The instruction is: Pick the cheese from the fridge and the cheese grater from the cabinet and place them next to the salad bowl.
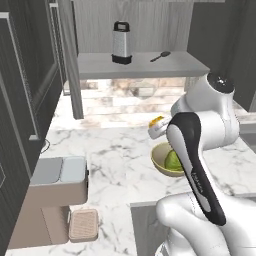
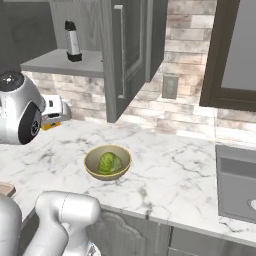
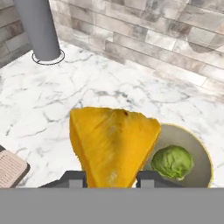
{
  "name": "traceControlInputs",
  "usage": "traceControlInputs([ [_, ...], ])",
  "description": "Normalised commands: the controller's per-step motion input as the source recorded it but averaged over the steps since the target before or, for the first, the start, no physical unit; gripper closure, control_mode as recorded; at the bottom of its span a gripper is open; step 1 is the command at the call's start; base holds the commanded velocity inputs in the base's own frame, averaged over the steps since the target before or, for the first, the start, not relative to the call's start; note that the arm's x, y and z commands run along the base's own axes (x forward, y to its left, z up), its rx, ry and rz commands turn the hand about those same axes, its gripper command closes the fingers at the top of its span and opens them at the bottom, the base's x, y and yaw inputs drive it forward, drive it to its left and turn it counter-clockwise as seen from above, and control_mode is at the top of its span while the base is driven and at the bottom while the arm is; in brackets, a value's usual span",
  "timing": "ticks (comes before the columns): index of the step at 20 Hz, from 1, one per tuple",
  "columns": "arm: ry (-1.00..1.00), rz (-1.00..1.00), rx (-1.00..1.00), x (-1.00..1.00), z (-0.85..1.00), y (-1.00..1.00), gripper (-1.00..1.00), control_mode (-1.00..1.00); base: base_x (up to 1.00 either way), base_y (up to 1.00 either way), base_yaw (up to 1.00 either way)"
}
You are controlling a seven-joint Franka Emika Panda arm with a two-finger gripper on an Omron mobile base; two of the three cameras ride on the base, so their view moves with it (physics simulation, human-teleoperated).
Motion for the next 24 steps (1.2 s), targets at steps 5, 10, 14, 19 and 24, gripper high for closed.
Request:
traceControlInputs([
  [5, 0.14, -0.01, 0.0, 0.02, -0.29, 0.02, 1.0, -1.0, 0.0, 0.0, 0.0],
  [10, 0.06, 0.0, 0.0, 0.02, -0.5, 0.0, 1.0, -1.0, 0.0, 0.0, 0.0],
  [14, 0.0, 0.0, 0.0, 0.05, -0.53, -0.02, 1.0, -1.0, 0.0, 0.0, 0.0],
  [19, 0.0, 0.0, 0.0, 0.01, -0.43, 0.0, 1.0, -1.0, 0.0, 0.0, 0.0],
  [24, -0.06, 0.0, 0.0, 0.0, -0.05, 0.01, 1.0, -1.0, 0.0, 0.0, 0.0],
])
